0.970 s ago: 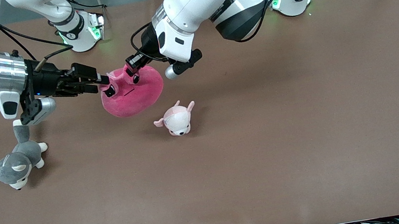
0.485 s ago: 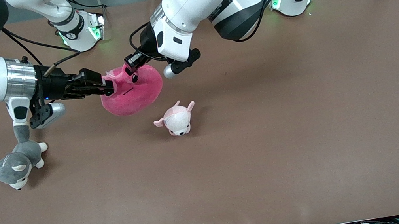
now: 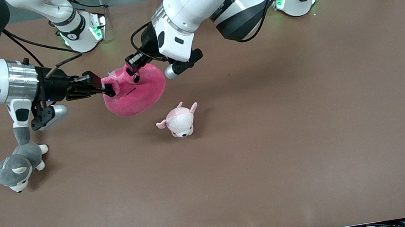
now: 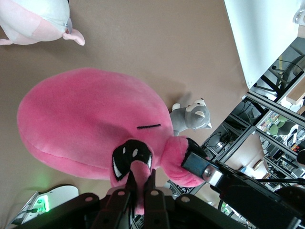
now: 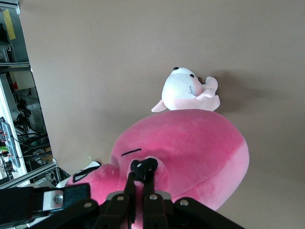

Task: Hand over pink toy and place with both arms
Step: 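Grasp the pink toy's other ear with the right gripper, then open the left gripper and withdraw it while the right gripper holds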

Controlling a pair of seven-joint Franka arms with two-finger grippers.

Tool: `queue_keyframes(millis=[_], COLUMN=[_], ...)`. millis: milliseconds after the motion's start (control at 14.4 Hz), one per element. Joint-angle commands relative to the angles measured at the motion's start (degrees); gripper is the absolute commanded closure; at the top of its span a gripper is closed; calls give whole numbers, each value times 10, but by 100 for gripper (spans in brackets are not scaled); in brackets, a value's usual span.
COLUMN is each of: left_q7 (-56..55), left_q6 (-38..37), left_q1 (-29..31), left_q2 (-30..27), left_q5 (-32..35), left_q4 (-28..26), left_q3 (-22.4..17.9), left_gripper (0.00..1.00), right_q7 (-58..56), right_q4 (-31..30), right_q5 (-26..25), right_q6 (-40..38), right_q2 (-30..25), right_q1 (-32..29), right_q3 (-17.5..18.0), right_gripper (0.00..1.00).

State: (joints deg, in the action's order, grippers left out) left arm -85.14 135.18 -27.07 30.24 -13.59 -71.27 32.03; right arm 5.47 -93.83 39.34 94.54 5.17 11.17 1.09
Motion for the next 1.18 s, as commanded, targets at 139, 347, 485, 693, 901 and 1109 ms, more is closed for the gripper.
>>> queue_keyframes(millis=[139, 347, 485, 693, 901, 1109], left_q7=[-6, 0, 17, 101, 225, 295], left_q6=[-5, -43, -102, -184, -256, -329], left_q1=[3, 27, 45, 80, 138, 188], left_q2=[-4, -7, -10, -11, -23, -26], left_q5=[-1, 11, 93, 143, 174, 262], left_q4=[10, 10, 10, 10, 4, 3], left_q3=[-4, -10, -9, -9, -10, -11], left_gripper=[0, 0, 0, 0, 0, 0], right_q7=[2, 2, 10, -24, -31, -41], right_q4=[-8, -6, -8, -6, -7, -6], right_q5=[-7, -7, -8, -8, -8, -8], right_q6=[-4, -7, -6, -8, -8, -8], right_q2=[-1, -1, 7, 51, 81, 116], right_q1=[6, -1, -20, -79, -109, -125], right_q3=[-4, -6, -9, -9, -9, -9], right_gripper=[100, 100, 100, 99, 100, 99])
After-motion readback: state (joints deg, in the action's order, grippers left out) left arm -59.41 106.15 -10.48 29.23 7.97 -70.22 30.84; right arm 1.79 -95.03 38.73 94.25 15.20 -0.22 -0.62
